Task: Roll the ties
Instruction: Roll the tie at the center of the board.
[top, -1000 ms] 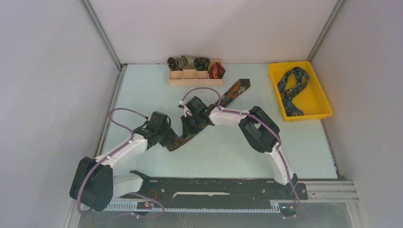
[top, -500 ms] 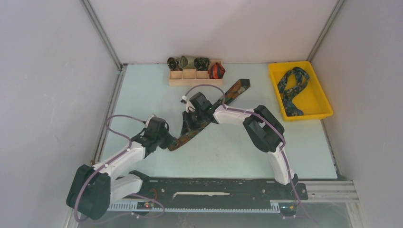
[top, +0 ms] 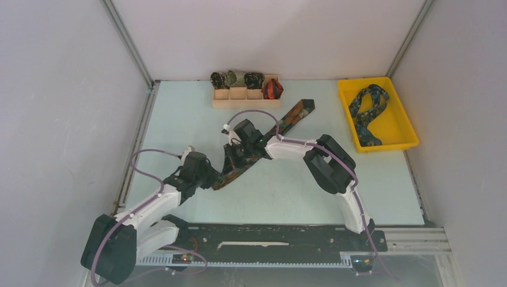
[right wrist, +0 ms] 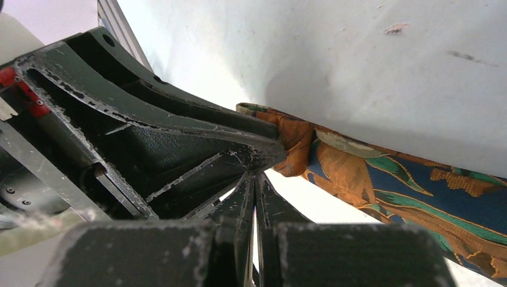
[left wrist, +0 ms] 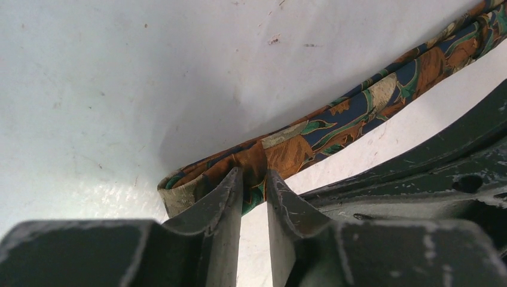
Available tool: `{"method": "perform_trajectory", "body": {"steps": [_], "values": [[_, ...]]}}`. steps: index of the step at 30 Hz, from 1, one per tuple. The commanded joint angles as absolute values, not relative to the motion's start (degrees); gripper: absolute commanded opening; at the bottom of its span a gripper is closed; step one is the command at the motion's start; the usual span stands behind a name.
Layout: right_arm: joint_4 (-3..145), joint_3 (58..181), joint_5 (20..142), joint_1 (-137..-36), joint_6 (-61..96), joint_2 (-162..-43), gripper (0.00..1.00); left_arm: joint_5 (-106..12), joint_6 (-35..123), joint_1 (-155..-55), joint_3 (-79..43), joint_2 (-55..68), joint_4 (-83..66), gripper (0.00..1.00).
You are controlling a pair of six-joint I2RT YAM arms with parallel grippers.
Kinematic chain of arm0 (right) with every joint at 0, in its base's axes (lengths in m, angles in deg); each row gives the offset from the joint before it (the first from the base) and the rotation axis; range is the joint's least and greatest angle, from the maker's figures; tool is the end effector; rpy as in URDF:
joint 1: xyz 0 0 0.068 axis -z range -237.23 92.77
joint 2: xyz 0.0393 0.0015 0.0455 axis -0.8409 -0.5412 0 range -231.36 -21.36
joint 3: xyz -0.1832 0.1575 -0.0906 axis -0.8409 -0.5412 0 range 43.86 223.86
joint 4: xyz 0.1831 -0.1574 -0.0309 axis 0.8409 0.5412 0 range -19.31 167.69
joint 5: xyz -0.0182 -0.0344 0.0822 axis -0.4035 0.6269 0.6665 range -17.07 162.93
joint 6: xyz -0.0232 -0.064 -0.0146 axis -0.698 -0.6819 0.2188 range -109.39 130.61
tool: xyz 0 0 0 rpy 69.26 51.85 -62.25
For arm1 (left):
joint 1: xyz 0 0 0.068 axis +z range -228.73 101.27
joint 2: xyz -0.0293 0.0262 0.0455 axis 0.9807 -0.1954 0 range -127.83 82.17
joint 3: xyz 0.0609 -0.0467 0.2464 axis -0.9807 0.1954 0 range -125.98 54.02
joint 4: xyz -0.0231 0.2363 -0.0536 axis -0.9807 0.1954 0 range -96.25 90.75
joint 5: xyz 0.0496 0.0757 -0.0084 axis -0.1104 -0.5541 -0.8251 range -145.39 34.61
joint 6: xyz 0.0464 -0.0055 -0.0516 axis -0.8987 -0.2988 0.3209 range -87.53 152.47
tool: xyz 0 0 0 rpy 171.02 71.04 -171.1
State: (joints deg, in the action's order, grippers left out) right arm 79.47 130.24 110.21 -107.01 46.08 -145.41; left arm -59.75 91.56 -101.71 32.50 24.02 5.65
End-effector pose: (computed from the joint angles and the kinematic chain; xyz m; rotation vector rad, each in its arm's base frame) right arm 0.2688 0.3707 0.1429 -0.6889 2.6015 1.3836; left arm 0.1784 -0.0710 0.1405 -0.8067 2.3590 -0.5480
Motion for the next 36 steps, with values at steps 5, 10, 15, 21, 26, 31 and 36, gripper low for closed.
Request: {"method": "perform_trajectory", "body": {"steps": [5, 10, 15, 21, 26, 31, 36], "values": [[77.22, 131.53, 111.85, -107.71, 46.91, -145.33, 0.03, -62.18, 92.45, -102.01, 34.42, 29.87, 4.38, 0.24], [77.20, 132.00, 112.04, -108.13, 47.07, -145.80, 0.03, -62.97, 93.02, -101.99, 35.89, 33.59, 4.40, 0.13], [76.84, 132.80, 112.63, -108.45, 47.72, -146.47, 0.03, -63.06, 93.22, -102.00, 36.93, 35.12, 4.40, 0.00], [77.13, 133.69, 112.59, -108.92, 47.70, -146.85, 0.03, -63.55, 93.24, -101.95, 37.37, 37.85, 5.55, 0.00], [77.89, 135.12, 112.55, -109.24, 47.68, -148.00, 0.03, -64.51, 90.86, -101.94, 36.06, 43.32, 10.40, 0.01], [79.15, 136.89, 112.57, -109.44, 47.38, -149.94, 0.02, -68.18, 89.71, -101.94, 36.51, 51.24, 17.62, 0.24], [80.11, 136.78, 111.46, -109.13, 46.56, -150.71, 0.02, -69.50, 89.81, -101.99, 37.90, 55.94, 21.72, 0.42]]}}
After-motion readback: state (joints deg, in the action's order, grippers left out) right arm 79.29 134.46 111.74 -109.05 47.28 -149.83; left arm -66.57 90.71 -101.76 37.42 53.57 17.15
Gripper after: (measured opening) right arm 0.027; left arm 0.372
